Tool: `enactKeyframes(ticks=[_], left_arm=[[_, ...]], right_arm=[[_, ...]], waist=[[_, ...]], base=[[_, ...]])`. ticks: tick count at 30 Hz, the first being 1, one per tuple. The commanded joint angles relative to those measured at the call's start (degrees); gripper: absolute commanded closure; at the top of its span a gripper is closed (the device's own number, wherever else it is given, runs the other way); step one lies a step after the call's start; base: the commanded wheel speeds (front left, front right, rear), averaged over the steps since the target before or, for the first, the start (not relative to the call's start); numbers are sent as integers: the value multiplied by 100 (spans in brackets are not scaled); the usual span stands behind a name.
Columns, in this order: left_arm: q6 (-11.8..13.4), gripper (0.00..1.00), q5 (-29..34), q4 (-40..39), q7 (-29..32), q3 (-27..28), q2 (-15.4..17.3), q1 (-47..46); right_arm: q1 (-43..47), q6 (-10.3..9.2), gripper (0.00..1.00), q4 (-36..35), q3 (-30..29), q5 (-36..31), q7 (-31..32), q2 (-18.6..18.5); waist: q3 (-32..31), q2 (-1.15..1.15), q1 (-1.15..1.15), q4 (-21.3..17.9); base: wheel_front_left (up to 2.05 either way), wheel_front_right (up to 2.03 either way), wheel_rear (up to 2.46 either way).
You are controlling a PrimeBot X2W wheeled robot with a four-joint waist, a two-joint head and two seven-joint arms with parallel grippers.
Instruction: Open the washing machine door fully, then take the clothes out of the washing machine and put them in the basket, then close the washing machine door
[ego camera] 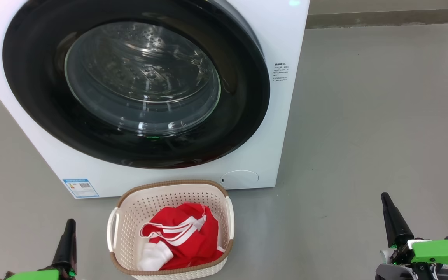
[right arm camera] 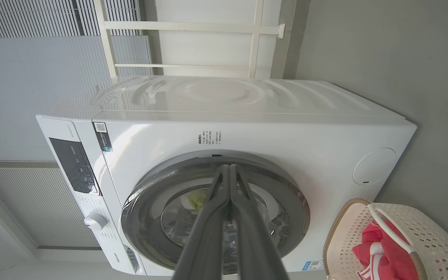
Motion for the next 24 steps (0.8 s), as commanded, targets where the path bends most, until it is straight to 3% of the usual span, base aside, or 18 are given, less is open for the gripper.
enactKeyframes(ticks=[1, 24], left_arm=[[-62, 100, -5, -114, 32, 199, 85, -217], [-62, 100, -1, -114, 36, 205, 81, -217]], right_arm=[[-52, 9, 100, -176, 129, 23, 46, -15], [-51, 9, 100, -176, 131, 24, 45, -15]], waist=[[0, 0, 0, 0], [0, 0, 0, 0]], base=[[0, 0, 0], [0, 0, 0]])
